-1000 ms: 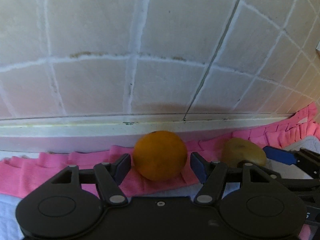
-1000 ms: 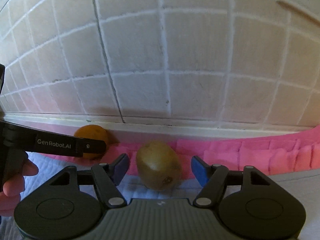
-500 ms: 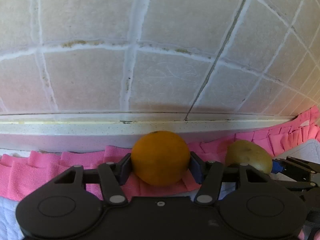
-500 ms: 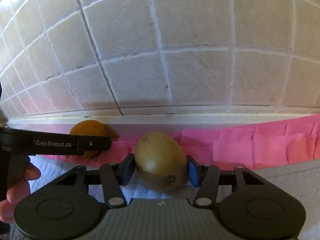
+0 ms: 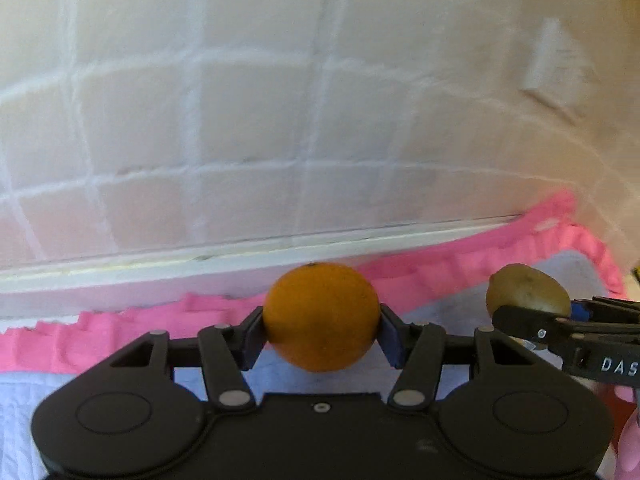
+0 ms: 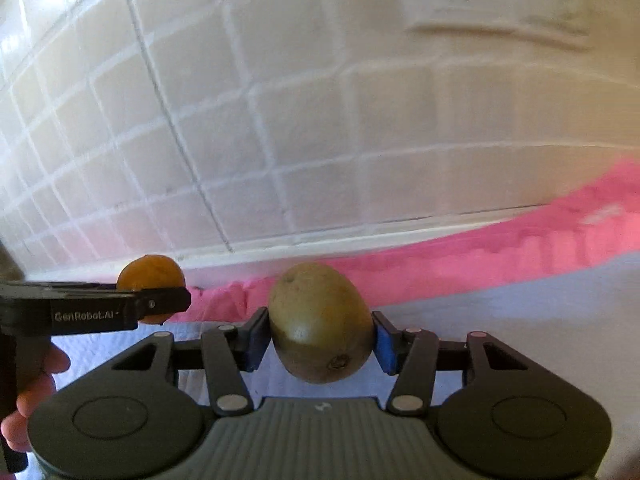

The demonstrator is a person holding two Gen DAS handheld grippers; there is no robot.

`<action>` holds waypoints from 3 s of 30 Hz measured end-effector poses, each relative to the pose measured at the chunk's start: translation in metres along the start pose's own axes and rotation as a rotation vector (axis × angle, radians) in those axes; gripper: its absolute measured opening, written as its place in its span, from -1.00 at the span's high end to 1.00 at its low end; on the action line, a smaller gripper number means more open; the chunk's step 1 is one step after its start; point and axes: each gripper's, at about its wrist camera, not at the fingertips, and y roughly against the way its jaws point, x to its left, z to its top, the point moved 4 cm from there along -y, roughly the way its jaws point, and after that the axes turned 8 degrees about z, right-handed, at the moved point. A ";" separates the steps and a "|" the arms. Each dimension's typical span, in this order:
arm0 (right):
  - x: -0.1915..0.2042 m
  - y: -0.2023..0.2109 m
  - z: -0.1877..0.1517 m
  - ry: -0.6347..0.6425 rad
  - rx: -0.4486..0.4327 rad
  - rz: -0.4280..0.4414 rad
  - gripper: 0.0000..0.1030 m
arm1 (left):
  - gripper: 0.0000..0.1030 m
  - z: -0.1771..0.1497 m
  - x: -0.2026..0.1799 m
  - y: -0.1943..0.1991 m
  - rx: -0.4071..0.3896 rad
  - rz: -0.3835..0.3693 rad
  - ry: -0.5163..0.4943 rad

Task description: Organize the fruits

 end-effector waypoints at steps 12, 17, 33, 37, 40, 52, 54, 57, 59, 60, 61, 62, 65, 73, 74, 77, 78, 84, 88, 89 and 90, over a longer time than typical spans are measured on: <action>-0.059 0.191 -0.032 -0.134 -0.232 -0.186 -0.06 | -0.32 0.028 -0.156 0.084 -0.153 -0.210 -0.204; -0.097 0.256 -0.060 -0.211 -0.297 -0.301 -0.06 | -0.32 0.025 -0.236 0.099 -0.173 -0.331 -0.295; -0.236 0.296 -0.129 -0.463 -0.154 -0.402 -0.06 | -0.32 -0.086 -0.370 0.078 0.039 -0.519 -0.551; -0.246 0.280 -0.132 -0.477 -0.116 -0.391 -0.06 | -0.33 -0.111 -0.377 0.063 0.106 -0.508 -0.612; -0.252 0.271 -0.136 -0.488 -0.101 -0.388 -0.06 | -0.33 -0.122 -0.383 0.054 0.141 -0.529 -0.635; -0.260 0.244 -0.141 -0.480 -0.051 -0.404 -0.07 | -0.37 -0.136 -0.394 0.037 0.215 -0.541 -0.636; -0.261 0.243 -0.143 -0.501 -0.047 -0.396 -0.07 | -0.39 -0.136 -0.393 0.038 0.224 -0.543 -0.626; -0.257 0.247 -0.143 -0.505 -0.063 -0.382 -0.08 | -0.48 -0.133 -0.389 0.044 0.219 -0.559 -0.612; -0.252 0.255 -0.140 -0.505 -0.086 -0.387 -0.09 | -0.49 -0.130 -0.386 0.049 0.211 -0.561 -0.604; -0.250 0.261 -0.137 -0.502 -0.103 -0.392 -0.10 | -0.50 -0.127 -0.383 0.053 0.204 -0.561 -0.598; -0.247 0.267 -0.134 -0.498 -0.118 -0.394 -0.10 | -0.50 -0.124 -0.381 0.056 0.194 -0.562 -0.592; -0.245 0.273 -0.131 -0.497 -0.132 -0.395 -0.10 | -0.50 -0.121 -0.379 0.060 0.185 -0.565 -0.587; -0.239 0.292 -0.124 -0.502 -0.179 -0.401 -0.12 | -0.50 -0.111 -0.372 0.074 0.148 -0.571 -0.568; -0.210 0.340 -0.113 -0.515 -0.286 -0.429 -0.31 | -0.52 -0.080 -0.349 0.122 0.046 -0.594 -0.511; -0.204 0.347 -0.111 -0.512 -0.304 -0.442 -0.38 | -0.54 -0.077 -0.346 0.128 0.035 -0.605 -0.501; -0.187 0.364 -0.106 -0.502 -0.343 -0.470 -0.46 | -0.55 -0.066 -0.336 0.152 -0.031 -0.599 -0.484; -0.181 0.370 -0.104 -0.498 -0.359 -0.475 -0.49 | -0.55 -0.063 -0.333 0.159 -0.051 -0.595 -0.484; -0.133 0.401 -0.093 -0.444 -0.452 -0.507 -0.66 | -0.57 -0.047 -0.316 0.202 -0.163 -0.568 -0.463; -0.103 0.413 -0.090 -0.394 -0.492 -0.545 -0.82 | -0.59 -0.042 -0.305 0.220 -0.208 -0.544 -0.438; -0.096 0.415 -0.090 -0.381 -0.496 -0.555 -0.82 | -0.59 -0.042 -0.302 0.223 -0.212 -0.541 -0.434; -0.088 0.416 -0.091 -0.365 -0.497 -0.568 -0.84 | -0.59 -0.042 -0.299 0.226 -0.215 -0.536 -0.429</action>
